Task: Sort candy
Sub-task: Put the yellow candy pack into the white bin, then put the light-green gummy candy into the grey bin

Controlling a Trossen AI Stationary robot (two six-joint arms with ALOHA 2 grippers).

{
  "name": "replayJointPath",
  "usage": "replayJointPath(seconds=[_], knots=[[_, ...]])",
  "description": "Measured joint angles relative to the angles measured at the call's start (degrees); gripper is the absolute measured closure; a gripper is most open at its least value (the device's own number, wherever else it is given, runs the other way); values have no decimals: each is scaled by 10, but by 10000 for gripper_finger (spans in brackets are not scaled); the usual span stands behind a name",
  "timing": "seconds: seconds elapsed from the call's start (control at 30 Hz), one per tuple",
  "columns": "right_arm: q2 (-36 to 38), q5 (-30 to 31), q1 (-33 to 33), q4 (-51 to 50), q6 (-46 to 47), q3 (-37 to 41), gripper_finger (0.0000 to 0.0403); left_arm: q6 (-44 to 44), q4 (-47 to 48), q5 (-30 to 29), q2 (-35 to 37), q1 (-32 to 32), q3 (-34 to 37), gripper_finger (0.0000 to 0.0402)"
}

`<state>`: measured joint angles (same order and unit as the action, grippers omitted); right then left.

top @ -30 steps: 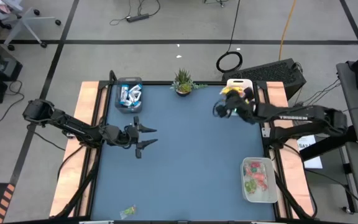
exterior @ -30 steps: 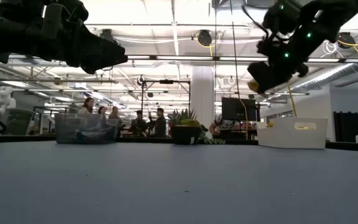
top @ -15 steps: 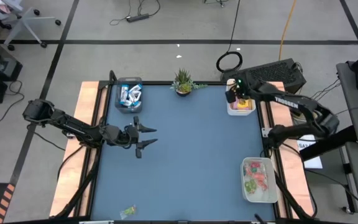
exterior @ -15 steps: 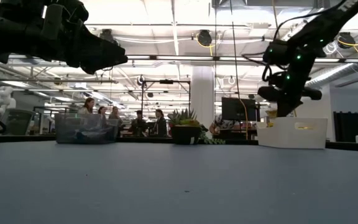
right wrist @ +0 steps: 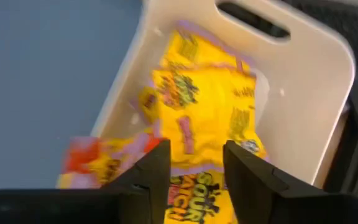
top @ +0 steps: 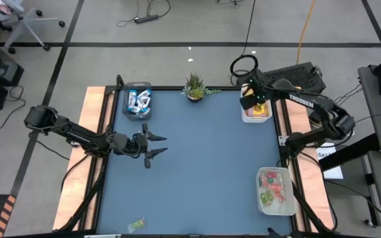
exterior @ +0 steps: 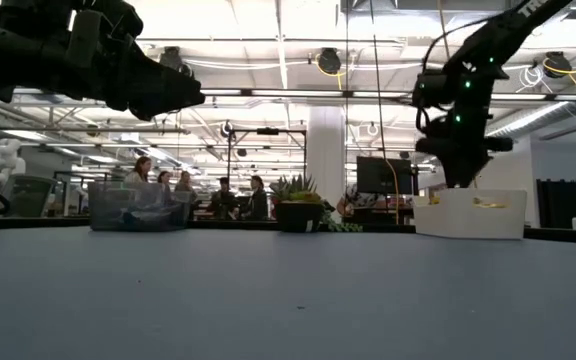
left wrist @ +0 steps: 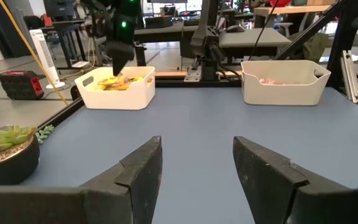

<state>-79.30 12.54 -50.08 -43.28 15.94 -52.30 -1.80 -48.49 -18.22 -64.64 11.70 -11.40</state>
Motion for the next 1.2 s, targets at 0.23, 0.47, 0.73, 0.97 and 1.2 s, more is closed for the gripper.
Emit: replayJointPath(seconds=[0.23, 0.47, 0.73, 0.97, 1.2], knots=[[23, -6, 6, 27, -3, -16, 289, 0, 0, 0, 0, 0, 0, 199], [-41, -4, -6, 34, -10, -16, 394, 13, 1, 0, 0, 0, 0, 199], [-98, -5, -6, 54, -18, -15, 401, 14, 2, 0, 0, 0, 0, 199], [-25, -11, 18, 30, -16, -25, 400, 14, 2, 0, 0, 0, 0, 199], [6, -71, 73, 12, -6, -25, 402, 15, 2, 0, 0, 0, 0, 199]])
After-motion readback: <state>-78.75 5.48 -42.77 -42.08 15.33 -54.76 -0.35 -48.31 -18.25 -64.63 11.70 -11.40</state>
